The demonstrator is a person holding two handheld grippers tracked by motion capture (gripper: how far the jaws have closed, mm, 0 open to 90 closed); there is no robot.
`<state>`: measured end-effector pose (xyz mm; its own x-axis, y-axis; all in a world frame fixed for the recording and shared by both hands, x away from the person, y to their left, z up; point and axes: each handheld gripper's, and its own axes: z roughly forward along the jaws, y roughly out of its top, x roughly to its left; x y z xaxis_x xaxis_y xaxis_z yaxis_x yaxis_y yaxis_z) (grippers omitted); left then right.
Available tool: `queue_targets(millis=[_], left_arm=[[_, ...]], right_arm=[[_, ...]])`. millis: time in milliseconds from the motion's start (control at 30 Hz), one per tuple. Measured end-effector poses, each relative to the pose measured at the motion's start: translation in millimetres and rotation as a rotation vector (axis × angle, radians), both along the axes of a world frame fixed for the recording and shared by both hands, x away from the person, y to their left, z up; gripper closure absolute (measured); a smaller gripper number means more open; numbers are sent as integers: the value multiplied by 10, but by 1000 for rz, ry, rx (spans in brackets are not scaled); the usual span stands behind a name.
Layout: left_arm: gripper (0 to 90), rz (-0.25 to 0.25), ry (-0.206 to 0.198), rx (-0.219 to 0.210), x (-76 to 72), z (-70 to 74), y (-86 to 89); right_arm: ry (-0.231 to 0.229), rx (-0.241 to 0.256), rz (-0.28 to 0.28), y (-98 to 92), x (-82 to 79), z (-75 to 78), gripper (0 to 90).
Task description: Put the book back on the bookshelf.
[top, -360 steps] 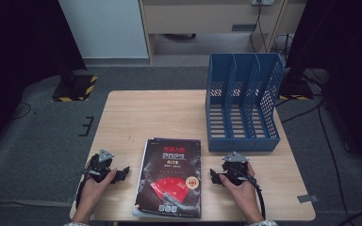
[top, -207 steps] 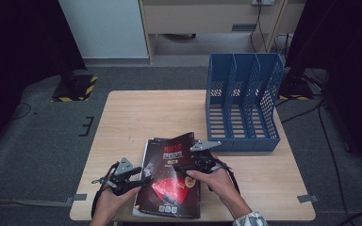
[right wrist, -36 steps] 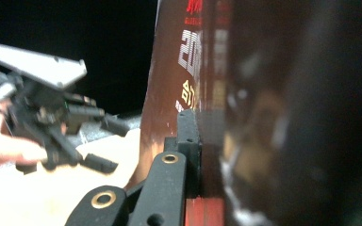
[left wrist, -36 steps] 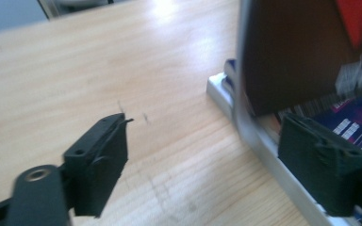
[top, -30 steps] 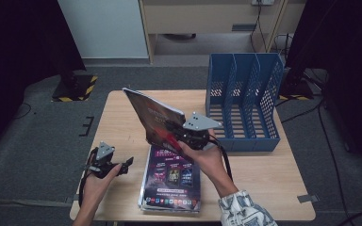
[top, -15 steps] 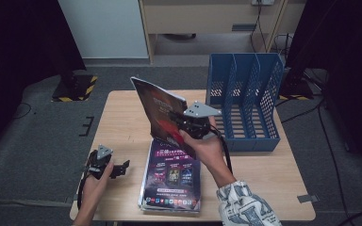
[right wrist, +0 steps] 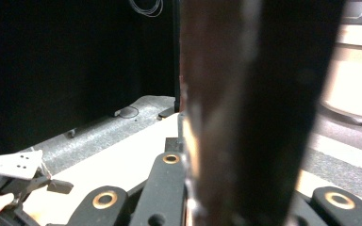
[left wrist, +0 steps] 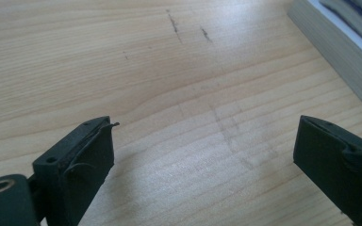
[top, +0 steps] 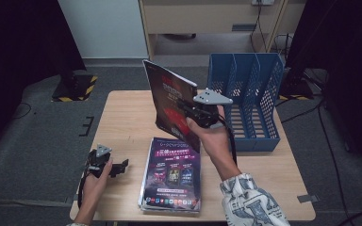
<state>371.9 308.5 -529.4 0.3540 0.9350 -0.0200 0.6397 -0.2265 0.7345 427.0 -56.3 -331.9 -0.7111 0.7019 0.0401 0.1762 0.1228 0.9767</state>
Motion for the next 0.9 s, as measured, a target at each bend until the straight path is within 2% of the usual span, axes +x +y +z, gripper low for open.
queue_targets(millis=[167,200,233,333,400,600,900], left_arm=[[46,-1,19,15,-7,-59,-6],[44,1,23,28,-2,-68,-16],[41,2,17,30,1,-67,-25],[37,-2,13,18,8,-63,-43],[36,-8,24,39,12,-70,-61],[11,1,31,41,21,-73,-68],[0,2,38,39,37,-76,-76]], right_arm=[[-6,-2,-11,20,40,76,870],[-5,1,-14,26,49,86,870],[-3,5,-17,35,66,103,870],[-2,19,-27,45,96,143,870],[-2,31,-36,31,99,173,869],[-9,45,-51,-76,87,279,870],[-11,63,-77,-219,60,352,870]])
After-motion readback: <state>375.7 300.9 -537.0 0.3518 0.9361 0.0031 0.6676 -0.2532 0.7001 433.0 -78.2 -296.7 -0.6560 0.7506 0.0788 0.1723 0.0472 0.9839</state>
